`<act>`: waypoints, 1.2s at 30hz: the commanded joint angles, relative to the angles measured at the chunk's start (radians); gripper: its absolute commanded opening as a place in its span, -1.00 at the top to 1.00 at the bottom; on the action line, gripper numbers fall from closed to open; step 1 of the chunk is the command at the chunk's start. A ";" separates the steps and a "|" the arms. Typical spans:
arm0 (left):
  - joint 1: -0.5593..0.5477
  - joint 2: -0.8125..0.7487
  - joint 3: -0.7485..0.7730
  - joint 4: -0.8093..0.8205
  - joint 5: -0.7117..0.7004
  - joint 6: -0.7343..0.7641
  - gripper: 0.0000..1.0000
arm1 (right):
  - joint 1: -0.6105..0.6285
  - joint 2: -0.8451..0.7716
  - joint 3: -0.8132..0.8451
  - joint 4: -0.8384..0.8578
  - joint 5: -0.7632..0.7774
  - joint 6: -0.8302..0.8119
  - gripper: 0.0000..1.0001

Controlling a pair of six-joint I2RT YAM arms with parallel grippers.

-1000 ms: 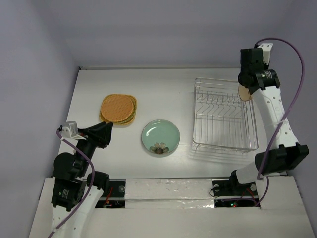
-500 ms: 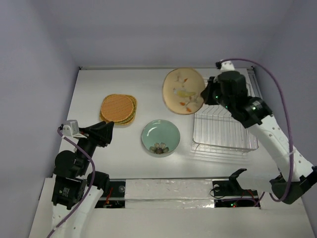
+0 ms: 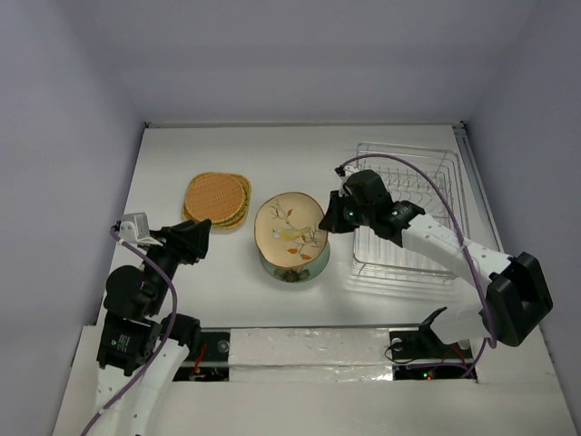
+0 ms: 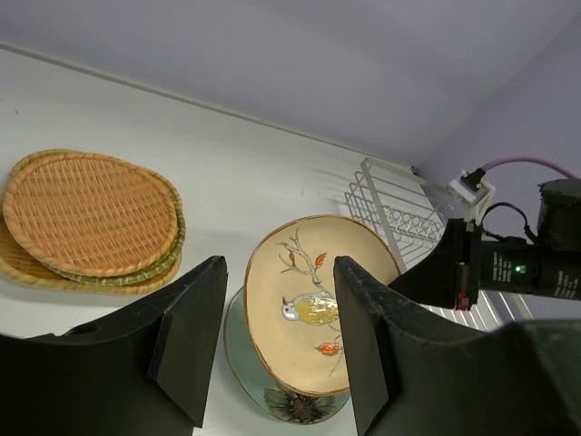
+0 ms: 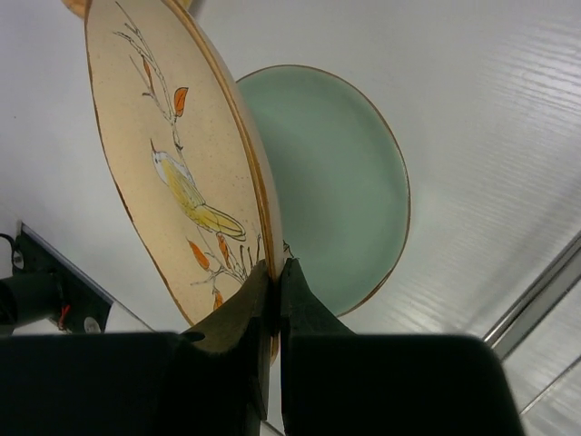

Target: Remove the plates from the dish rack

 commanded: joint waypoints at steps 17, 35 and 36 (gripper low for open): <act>0.006 0.004 -0.001 0.034 -0.018 -0.011 0.04 | 0.002 0.053 -0.166 0.379 -0.005 0.089 0.90; 0.006 -0.006 -0.001 0.037 -0.020 -0.013 0.04 | 0.012 0.087 -0.168 0.166 0.103 0.006 0.02; 0.006 -0.008 -0.001 0.036 -0.020 -0.011 0.04 | 0.012 0.084 -0.165 0.140 0.115 -0.003 -0.07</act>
